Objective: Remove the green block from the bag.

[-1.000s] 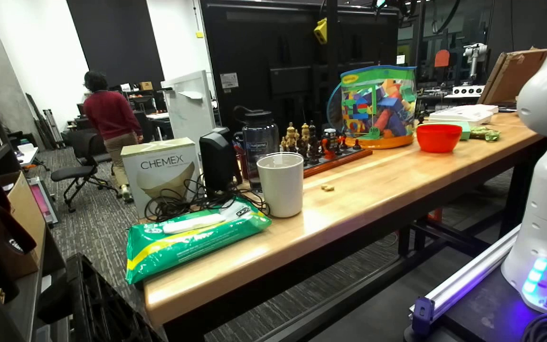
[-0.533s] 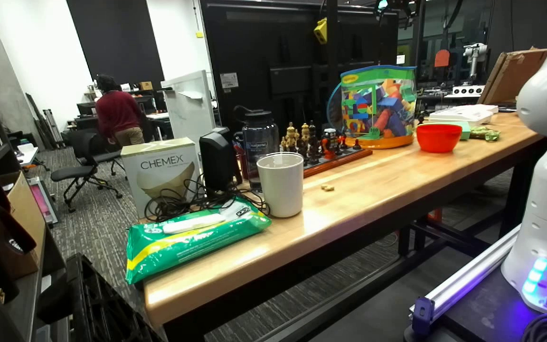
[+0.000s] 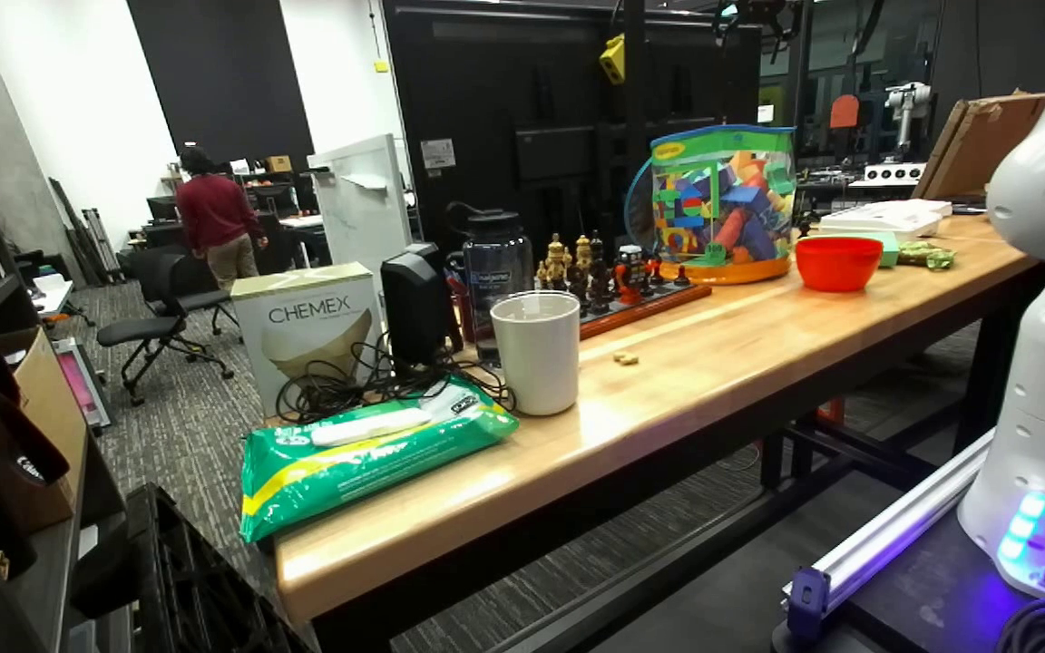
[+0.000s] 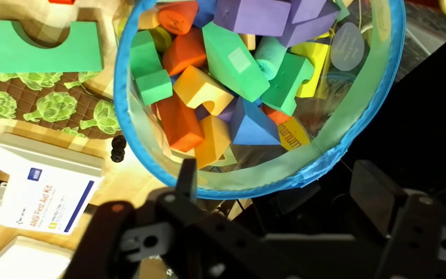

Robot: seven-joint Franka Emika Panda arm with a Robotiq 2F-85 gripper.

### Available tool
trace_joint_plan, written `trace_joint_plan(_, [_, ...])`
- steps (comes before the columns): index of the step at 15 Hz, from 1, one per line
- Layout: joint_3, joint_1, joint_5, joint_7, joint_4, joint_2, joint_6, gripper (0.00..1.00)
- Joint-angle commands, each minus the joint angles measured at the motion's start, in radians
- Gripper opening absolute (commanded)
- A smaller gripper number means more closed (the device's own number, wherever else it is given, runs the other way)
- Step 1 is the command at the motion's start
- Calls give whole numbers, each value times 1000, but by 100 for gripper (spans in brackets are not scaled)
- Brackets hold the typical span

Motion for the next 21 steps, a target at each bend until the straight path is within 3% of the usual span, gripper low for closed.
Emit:
trace_joint_plan(1, [11,-8,26,-48,13,-3,-20,100])
trace_joint_plan(21, [16,-8,7,-43,6,4,-3,100])
